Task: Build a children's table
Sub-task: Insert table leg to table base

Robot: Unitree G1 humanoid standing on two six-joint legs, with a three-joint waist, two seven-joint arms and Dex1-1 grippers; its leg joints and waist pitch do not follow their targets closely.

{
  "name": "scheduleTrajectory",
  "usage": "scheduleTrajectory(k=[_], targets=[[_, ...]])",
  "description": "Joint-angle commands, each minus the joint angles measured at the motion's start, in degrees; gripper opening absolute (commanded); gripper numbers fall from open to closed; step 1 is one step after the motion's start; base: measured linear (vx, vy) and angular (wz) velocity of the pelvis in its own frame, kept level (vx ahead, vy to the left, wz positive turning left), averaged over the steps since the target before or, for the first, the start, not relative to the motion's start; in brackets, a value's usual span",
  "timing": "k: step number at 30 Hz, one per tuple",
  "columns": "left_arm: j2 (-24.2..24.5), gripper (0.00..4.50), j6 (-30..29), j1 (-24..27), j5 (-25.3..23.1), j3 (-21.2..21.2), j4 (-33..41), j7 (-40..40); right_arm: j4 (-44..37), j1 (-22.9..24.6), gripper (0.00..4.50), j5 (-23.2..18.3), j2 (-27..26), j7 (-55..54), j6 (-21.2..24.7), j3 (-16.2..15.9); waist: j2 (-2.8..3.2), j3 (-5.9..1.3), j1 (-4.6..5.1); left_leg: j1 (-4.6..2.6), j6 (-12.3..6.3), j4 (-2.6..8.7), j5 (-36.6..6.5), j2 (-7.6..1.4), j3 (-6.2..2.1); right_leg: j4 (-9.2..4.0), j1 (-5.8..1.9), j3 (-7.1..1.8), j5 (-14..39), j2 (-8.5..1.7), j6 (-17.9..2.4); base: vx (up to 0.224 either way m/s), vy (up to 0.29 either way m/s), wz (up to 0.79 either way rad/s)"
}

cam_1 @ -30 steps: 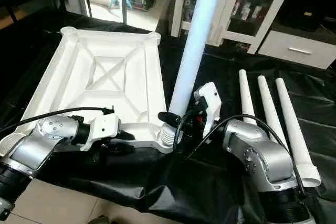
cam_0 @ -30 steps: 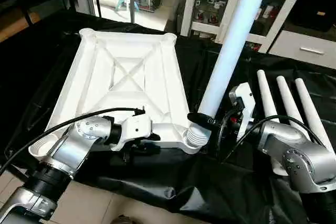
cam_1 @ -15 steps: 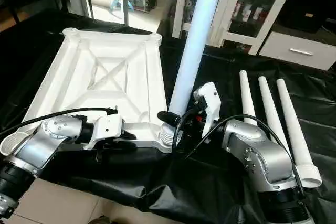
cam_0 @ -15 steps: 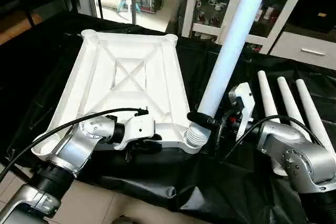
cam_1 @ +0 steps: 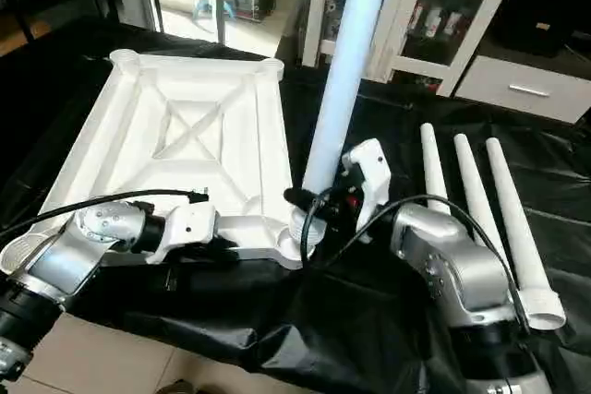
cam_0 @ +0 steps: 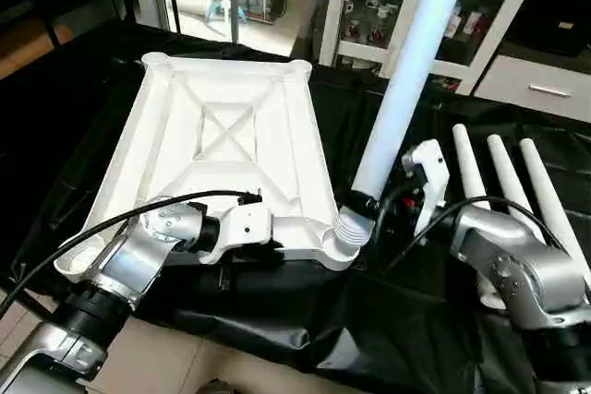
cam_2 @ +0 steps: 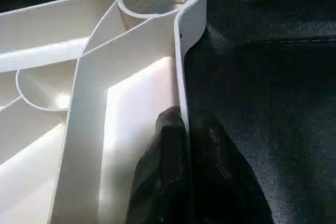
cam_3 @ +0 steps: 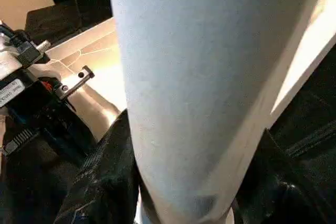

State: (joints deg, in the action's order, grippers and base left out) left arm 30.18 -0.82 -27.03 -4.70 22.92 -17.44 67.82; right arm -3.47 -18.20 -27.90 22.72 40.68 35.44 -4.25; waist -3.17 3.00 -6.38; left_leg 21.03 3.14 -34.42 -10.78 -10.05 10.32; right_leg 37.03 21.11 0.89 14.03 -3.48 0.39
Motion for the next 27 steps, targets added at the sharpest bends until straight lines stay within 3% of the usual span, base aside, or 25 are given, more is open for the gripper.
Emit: scheduleTrajectory(k=[1, 8, 13, 27], targets=[[0.0, 0.03, -0.1, 0.2, -2.3, 2.3, -2.3, 0.4, 0.3, -1.0, 1.88, -1.2, 0.1, 1.4, 0.6, 0.2, 0.41, -3.15, 0.26, -1.40, 2.25, 4.75, -11.1, -3.28, -1.06, -4.46, -0.99, -2.06, 1.8, -4.63, -11.7, 0.000, 0.000, 0.00], [-0.3, 0.03, -0.3, -0.7, -2.1, 2.2, -2.4, 0.3, 2.5, -1.0, 1.88, -0.1, -0.2, 3.0, 0.2, -1.7, 0.31, -2.99, 0.19, -1.37, 2.39, 4.90, -12.2, -3.36, -1.13, -4.78, -0.78, -2.10, 5.5, -4.85, -11.3, 0.000, 0.000, 0.00], [-0.3, 0.03, -0.3, -0.7, -2.0, 2.1, -2.2, 0.4, 3.2, -1.1, 1.88, 0.7, -0.3, 3.3, -0.3, -2.1, 0.07, -3.05, 0.14, -1.27, 2.09, 4.87, -11.2, -3.34, -1.12, -4.65, -0.89, -2.08, 4.2, -4.77, -11.0, 0.000, 0.000, 0.00], [0.2, 0.03, -0.3, -0.5, -2.0, 1.9, -1.9, 0.6, 6.9, -2.7, 1.88, 3.9, -1.0, 4.0, -3.4, -4.8, 0.25, -2.88, 0.23, -1.29, 2.55, 5.10, -12.8, -3.40, -1.18, -4.90, -0.71, -2.16, 6.5, -4.85, -10.8, 0.000, 0.000, 0.00]])
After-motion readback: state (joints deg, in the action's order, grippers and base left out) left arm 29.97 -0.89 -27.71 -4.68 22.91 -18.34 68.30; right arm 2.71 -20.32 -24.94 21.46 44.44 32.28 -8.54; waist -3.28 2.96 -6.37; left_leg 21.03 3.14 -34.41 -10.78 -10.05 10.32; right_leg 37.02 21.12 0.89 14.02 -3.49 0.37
